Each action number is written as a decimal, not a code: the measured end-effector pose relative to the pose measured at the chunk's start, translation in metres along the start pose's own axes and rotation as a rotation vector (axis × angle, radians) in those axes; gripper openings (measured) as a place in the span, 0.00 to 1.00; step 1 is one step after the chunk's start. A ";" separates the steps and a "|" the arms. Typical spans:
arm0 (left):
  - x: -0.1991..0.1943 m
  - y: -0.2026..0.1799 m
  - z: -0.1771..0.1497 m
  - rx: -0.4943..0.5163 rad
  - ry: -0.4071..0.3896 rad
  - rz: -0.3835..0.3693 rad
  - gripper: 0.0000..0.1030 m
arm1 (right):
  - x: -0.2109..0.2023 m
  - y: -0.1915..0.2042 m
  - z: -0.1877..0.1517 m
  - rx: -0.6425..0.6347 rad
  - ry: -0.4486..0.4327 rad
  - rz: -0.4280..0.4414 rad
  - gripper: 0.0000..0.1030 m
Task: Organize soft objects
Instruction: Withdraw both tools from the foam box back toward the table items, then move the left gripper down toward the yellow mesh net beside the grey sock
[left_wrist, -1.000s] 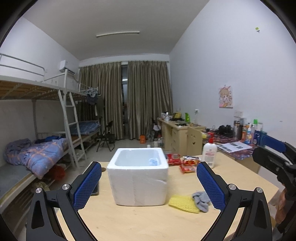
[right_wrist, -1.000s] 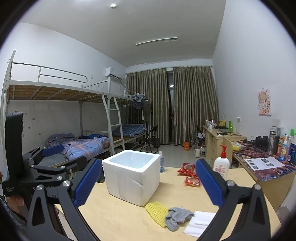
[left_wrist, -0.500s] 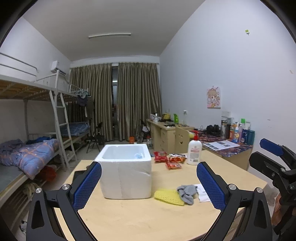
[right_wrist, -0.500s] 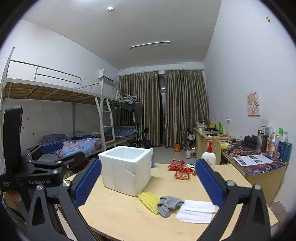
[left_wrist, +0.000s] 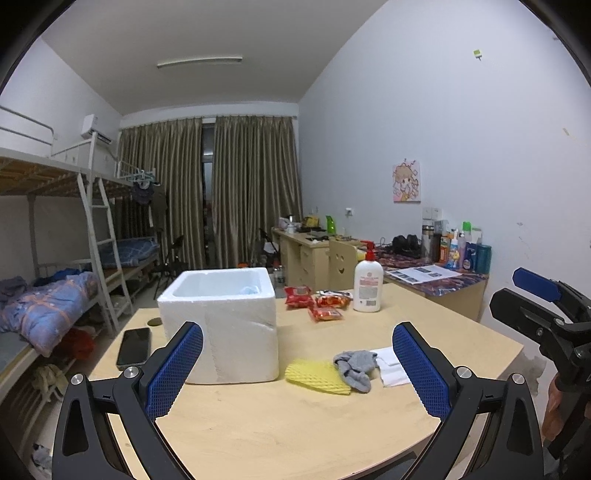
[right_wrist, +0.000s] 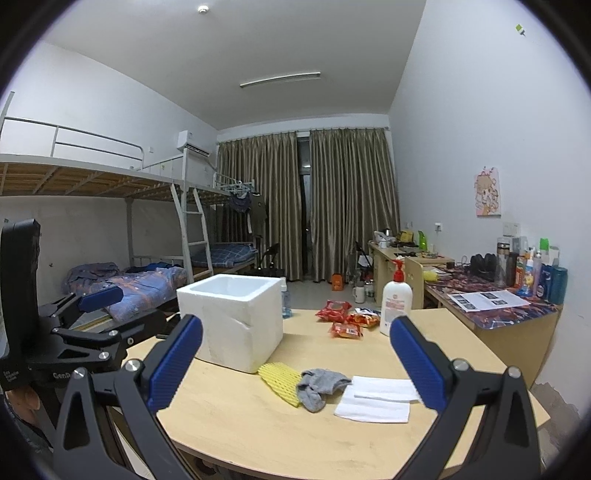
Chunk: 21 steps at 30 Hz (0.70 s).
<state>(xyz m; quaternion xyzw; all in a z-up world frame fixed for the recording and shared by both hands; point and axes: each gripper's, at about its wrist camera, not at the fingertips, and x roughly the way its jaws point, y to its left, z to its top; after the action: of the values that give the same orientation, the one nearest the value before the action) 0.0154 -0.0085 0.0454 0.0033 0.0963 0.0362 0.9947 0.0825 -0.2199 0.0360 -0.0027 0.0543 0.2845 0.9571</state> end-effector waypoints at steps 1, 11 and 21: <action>0.003 -0.001 -0.002 0.000 0.005 -0.005 1.00 | 0.000 0.000 -0.001 0.001 0.002 -0.001 1.00; 0.031 -0.009 -0.013 0.017 0.038 -0.067 1.00 | 0.004 -0.015 -0.011 0.019 0.040 -0.044 1.00; 0.070 -0.010 -0.024 0.016 0.117 -0.114 1.00 | 0.024 -0.035 -0.024 0.044 0.105 -0.071 1.00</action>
<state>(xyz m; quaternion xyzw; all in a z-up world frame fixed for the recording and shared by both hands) 0.0799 -0.0137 0.0079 0.0036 0.1545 -0.0211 0.9878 0.1190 -0.2372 0.0087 0.0017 0.1105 0.2487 0.9623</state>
